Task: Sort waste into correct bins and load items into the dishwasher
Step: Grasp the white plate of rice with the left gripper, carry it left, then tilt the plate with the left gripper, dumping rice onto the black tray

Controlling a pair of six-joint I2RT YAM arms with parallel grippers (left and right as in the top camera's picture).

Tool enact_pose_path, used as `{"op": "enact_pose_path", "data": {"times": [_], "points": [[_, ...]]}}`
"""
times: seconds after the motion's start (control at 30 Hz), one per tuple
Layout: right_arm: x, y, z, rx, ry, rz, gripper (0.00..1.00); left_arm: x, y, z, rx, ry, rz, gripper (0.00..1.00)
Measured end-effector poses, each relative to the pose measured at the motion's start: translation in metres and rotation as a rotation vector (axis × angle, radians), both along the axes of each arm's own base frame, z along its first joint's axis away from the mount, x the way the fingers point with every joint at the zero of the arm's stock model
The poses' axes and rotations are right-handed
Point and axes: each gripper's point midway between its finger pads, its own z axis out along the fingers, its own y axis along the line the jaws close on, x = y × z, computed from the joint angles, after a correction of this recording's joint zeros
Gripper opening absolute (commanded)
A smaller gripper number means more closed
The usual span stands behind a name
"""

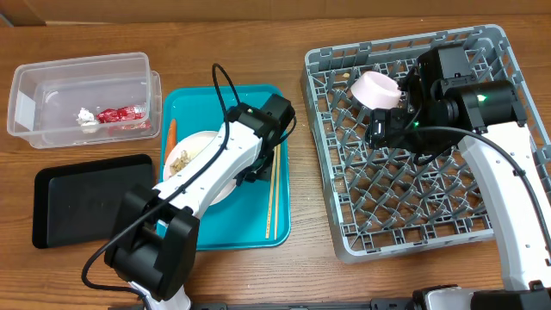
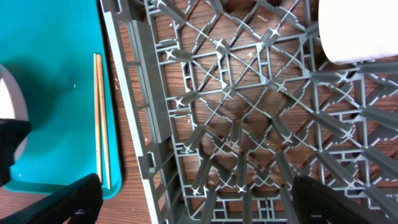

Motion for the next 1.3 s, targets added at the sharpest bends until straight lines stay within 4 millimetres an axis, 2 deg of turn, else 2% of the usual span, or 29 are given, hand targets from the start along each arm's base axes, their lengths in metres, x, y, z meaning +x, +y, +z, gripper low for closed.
{"op": "enact_pose_path", "data": {"times": [0.1, 0.23, 0.33, 0.5, 0.77, 1.03, 1.3], "points": [[0.0, 0.0, 0.0, 0.0, 0.0, 0.0, 1.0, 0.0, 0.008, 0.008, 0.017, 0.012, 0.021, 0.04], [0.0, 0.0, 0.0, 0.0, 0.0, 0.0, 1.0, 0.005, 0.029, 0.016, 0.031, 0.021, 0.094, 0.04], [0.0, 0.0, 0.0, 0.0, 0.0, 0.001, 1.0, 0.007, 0.062, 0.017, 0.039, 0.047, 0.207, 0.04], [0.0, 0.0, 0.0, 0.0, 0.001, 0.0, 1.0, 0.006, 0.087, 0.022, 0.004, 0.067, 0.307, 0.04], [0.0, 0.0, 0.0, 0.0, 0.001, 0.001, 1.0, 0.0, 0.111, 0.056, -0.194, 0.033, 0.42, 0.04], [0.0, 0.0, 0.0, 0.0, 0.001, 0.0, 1.0, 0.0, 0.142, 0.059, -0.393, 0.063, 0.473, 0.04], [0.0, 0.0, 0.0, 0.0, 0.001, 0.0, 1.0, -0.001, 0.157, 0.072, -0.674, 0.044, 0.485, 0.04]]}}
